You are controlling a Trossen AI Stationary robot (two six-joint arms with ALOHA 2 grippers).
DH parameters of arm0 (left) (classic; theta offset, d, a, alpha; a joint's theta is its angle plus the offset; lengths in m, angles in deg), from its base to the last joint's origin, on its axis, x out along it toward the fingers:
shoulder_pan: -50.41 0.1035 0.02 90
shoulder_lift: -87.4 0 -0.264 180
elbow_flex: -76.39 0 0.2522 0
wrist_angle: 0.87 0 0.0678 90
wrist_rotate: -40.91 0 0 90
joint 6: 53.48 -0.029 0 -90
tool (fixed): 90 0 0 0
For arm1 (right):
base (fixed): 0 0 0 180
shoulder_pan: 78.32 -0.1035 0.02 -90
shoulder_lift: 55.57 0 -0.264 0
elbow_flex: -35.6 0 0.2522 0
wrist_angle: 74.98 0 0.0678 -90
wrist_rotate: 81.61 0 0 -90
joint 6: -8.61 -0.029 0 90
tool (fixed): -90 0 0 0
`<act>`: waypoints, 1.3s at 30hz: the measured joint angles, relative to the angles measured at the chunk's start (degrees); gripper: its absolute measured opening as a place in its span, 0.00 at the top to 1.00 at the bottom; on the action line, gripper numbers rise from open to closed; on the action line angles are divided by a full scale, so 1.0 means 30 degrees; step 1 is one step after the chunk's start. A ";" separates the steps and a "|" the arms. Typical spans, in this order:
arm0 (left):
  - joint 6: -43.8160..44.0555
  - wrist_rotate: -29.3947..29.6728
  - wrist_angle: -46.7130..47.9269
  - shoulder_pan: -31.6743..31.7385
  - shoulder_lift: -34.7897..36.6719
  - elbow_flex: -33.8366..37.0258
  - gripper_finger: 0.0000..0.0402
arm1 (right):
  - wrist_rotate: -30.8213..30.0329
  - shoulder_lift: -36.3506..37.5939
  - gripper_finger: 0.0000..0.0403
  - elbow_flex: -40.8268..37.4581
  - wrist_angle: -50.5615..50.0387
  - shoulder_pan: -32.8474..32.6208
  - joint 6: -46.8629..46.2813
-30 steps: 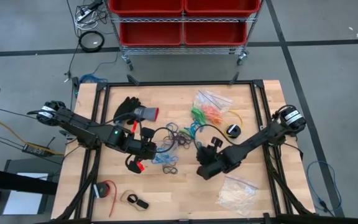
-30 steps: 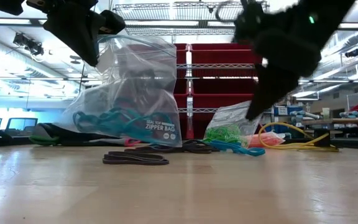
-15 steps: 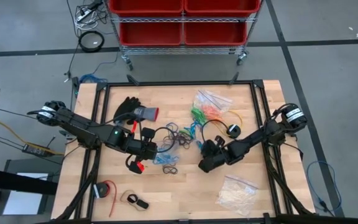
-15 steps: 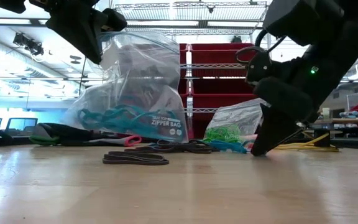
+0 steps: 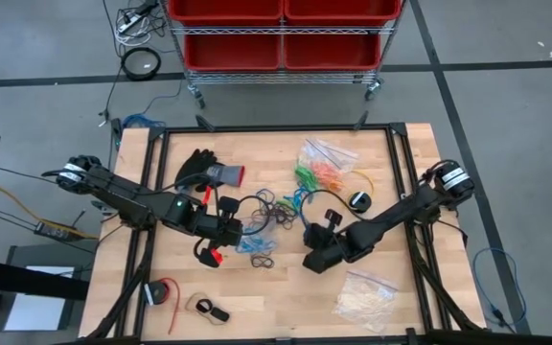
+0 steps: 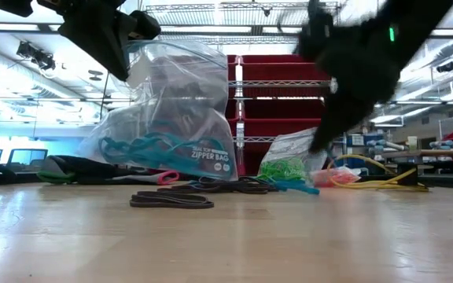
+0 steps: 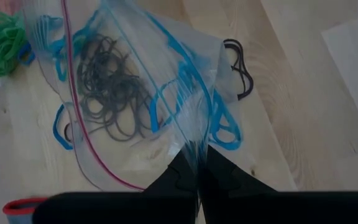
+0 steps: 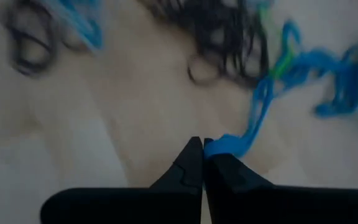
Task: Sort rubber bands
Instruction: Put the blue rubber band into the transparent zip bag
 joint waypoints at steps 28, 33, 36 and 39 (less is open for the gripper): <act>-0.0001 0.0001 -0.0288 0.0000 0.0000 0.0000 0.97 | 0.5146 0.1278 1.00 0.6557 0.6139 0.2712 0.9582; -0.0001 -0.0004 -0.0287 0.0000 0.0000 0.0000 0.97 | 0.6550 0.0495 1.00 0.6513 0.6362 0.3639 0.9177; -0.0008 0.0008 -0.0313 0.0000 0.0000 -0.0007 0.97 | 0.7797 -0.0004 1.00 0.6521 0.6815 0.4157 0.8859; -0.0001 0.0008 -0.0327 0.0000 0.0004 -0.0007 0.97 | 0.8289 -0.0390 1.00 0.6497 0.6788 0.4534 0.8644</act>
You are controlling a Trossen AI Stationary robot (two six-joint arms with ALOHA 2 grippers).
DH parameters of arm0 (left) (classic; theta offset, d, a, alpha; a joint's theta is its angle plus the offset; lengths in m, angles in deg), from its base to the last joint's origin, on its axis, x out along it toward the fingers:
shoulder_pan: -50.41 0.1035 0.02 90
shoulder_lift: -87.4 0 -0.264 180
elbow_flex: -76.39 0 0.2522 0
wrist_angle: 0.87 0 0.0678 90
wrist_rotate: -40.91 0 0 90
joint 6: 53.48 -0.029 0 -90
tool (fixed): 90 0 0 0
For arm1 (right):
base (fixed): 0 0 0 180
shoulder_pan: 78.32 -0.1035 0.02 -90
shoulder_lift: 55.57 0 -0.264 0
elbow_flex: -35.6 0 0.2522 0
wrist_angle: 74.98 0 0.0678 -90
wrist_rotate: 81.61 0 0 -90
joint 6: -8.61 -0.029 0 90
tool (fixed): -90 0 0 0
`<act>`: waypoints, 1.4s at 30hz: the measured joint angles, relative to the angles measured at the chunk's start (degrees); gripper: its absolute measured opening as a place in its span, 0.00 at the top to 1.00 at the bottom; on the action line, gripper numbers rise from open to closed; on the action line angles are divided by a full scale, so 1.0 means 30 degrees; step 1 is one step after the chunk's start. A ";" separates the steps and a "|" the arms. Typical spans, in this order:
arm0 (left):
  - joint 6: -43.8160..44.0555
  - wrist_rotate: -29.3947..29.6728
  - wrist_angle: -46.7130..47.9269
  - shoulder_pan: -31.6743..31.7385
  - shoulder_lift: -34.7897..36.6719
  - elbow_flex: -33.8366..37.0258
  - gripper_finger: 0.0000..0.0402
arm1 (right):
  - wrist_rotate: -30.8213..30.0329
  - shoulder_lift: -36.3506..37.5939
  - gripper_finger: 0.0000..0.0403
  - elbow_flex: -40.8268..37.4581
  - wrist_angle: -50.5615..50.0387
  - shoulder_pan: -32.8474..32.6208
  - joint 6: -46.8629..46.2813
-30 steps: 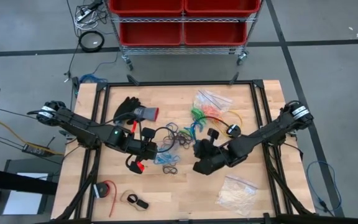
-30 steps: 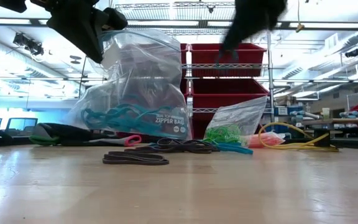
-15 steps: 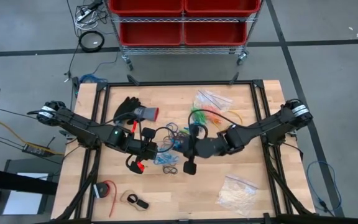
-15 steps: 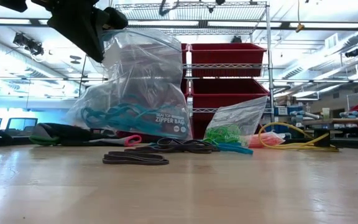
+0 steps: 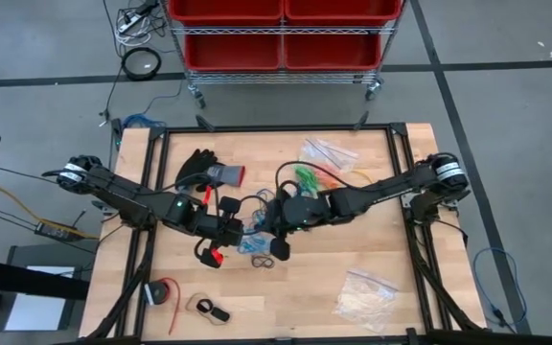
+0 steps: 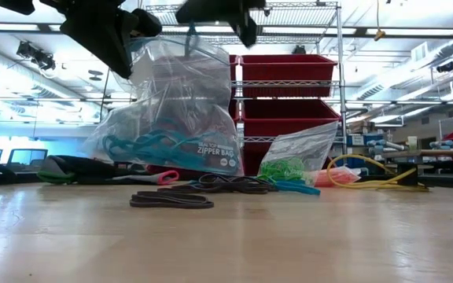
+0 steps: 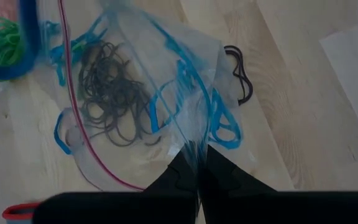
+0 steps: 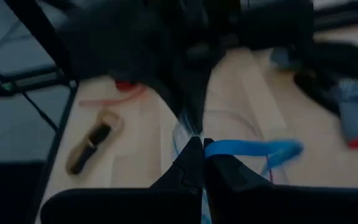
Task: Sort rubber bands
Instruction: Put the blue rubber band into the transparent zip bag
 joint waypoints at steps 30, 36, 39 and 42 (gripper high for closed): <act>-0.0080 -0.0007 -0.0475 0.0000 0.0003 0.0000 0.97 | 0.8218 -0.1948 1.00 -0.0034 0.1219 0.0869 -0.1251; -0.0080 -0.0007 -0.0553 0.0000 0.0003 0.0000 0.97 | 0.9051 -0.1954 1.00 -0.0012 0.1427 0.0753 -0.1175; -0.0080 -0.0005 -0.0740 0.0000 0.0003 0.0000 0.97 | 0.9078 -0.1954 1.00 -0.0012 0.1420 0.0837 -0.1308; -0.0040 -0.0004 -0.1230 0.0000 0.0003 0.0000 0.97 | 0.9133 -0.1954 1.00 -0.0012 0.1314 0.1140 -0.1902</act>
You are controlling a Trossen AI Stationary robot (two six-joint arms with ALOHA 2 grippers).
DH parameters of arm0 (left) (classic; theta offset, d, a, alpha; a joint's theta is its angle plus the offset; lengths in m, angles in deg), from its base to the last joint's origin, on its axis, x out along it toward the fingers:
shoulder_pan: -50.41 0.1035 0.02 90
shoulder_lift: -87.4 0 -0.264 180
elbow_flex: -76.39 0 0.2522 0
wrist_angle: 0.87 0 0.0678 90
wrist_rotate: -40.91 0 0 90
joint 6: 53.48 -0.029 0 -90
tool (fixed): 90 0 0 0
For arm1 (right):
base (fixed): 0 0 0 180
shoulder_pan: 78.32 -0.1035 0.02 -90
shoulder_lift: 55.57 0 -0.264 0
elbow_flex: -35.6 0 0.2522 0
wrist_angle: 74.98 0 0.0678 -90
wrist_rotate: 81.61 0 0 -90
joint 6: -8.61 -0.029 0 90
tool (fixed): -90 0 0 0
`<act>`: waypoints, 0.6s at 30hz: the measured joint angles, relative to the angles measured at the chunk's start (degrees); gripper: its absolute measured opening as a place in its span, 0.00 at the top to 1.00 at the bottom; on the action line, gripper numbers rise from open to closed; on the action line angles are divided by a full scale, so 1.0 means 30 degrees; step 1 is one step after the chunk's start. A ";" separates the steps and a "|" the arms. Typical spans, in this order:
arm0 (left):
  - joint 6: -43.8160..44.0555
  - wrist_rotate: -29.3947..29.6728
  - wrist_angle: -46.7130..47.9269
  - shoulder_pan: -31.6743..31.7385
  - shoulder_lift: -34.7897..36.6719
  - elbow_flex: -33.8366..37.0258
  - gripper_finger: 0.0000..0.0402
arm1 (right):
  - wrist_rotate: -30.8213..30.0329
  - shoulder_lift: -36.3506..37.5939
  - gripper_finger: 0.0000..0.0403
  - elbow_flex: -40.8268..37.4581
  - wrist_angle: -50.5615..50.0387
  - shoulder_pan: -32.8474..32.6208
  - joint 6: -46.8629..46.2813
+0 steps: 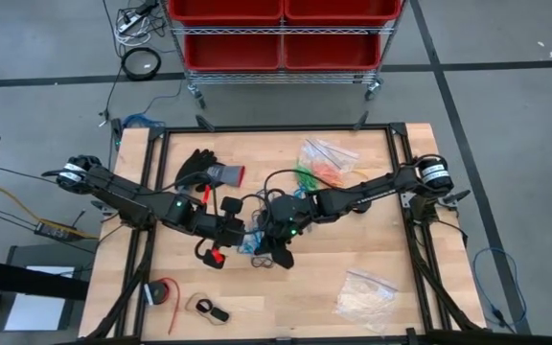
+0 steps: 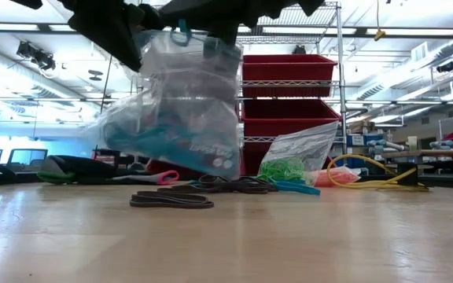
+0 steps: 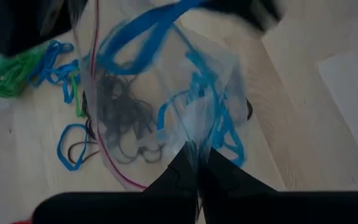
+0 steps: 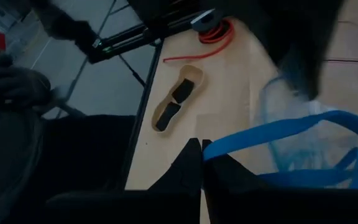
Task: Sort rubber bands
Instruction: Put the blue rubber band into the transparent zip bag
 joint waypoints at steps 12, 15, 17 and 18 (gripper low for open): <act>0.0033 0.0004 -0.0713 0.0000 0.0000 0.0000 0.97 | -0.0226 0.0448 1.00 0.0000 0.0267 0.0580 -0.1109; 0.0033 0.0002 -0.0702 0.0002 0.0000 0.0000 0.97 | -0.0167 0.0857 1.00 0.0000 0.0346 0.0398 -0.1124; 0.0051 -0.0001 -0.0696 0.0003 0.0000 0.0000 0.97 | -0.0167 0.1153 1.00 0.0000 0.0321 0.0317 -0.1124; 0.0114 0.0004 -0.0713 0.0007 0.0000 0.0000 0.97 | -0.0167 0.1313 1.00 0.0000 0.0320 0.0261 -0.1124</act>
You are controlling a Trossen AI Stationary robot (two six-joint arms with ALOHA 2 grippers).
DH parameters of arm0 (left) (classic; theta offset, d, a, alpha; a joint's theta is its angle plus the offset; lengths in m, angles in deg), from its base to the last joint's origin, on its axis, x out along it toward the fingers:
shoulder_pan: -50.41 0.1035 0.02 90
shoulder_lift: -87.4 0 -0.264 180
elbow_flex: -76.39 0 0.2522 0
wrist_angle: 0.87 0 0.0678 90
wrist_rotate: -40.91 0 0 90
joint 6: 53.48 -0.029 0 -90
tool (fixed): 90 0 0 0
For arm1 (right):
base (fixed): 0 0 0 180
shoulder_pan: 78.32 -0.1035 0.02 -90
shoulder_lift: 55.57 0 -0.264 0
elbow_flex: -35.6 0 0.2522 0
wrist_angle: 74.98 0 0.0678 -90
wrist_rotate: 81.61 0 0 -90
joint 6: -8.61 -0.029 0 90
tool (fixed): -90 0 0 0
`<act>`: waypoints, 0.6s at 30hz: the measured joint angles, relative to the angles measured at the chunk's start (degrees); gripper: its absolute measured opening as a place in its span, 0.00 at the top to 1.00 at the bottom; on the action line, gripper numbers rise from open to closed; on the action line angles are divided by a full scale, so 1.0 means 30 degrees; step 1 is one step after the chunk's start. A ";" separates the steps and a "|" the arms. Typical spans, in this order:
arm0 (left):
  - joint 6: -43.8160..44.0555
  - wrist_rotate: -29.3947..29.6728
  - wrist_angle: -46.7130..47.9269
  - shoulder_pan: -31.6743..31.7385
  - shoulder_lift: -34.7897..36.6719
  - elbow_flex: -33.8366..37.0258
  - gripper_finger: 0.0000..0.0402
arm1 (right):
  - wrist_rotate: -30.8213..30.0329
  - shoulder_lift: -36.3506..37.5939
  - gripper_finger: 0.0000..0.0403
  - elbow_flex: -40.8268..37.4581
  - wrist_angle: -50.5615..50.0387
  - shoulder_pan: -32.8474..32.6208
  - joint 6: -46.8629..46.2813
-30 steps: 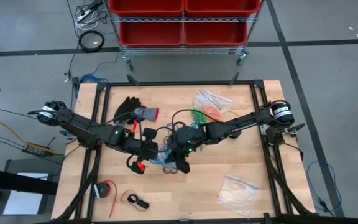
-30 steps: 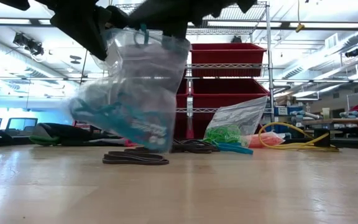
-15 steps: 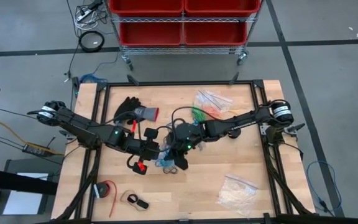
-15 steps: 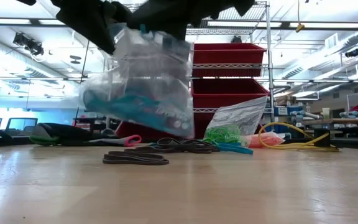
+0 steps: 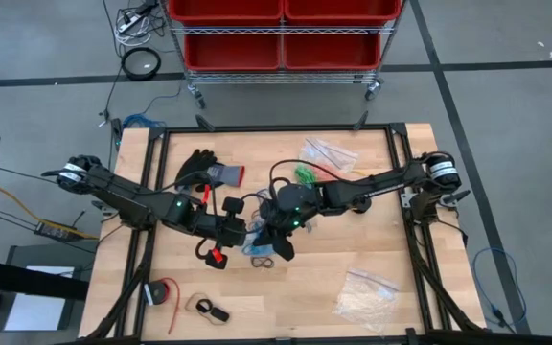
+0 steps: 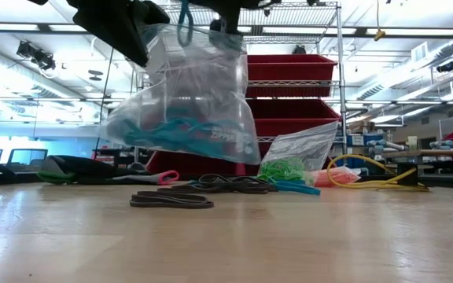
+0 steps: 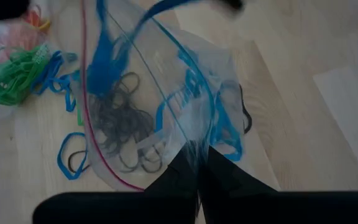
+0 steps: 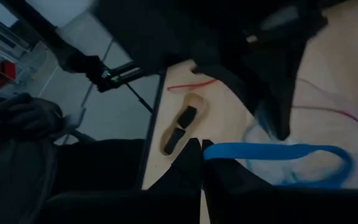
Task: Sort rubber bands
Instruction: Put the blue rubber band into the transparent zip bag
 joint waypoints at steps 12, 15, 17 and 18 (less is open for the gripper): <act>0.0407 0.0000 -0.0012 0.0007 0.0000 0.0000 0.97 | -0.1124 0.0480 1.00 0.0000 -0.0356 0.0295 0.0131; 0.0407 0.0000 -0.0019 0.0007 0.0000 0.0000 0.97 | -0.1104 0.0472 1.00 0.0000 -0.0363 0.0725 0.0011; 0.0408 0.0000 -0.0039 0.0007 0.0000 0.0000 0.97 | -0.1050 0.0472 1.00 0.0000 -0.0464 0.1000 -0.0176; 0.0411 0.0000 -0.0047 0.0007 0.0000 0.0000 0.97 | -0.0942 0.0472 1.00 0.0000 -0.0576 0.1127 -0.0312</act>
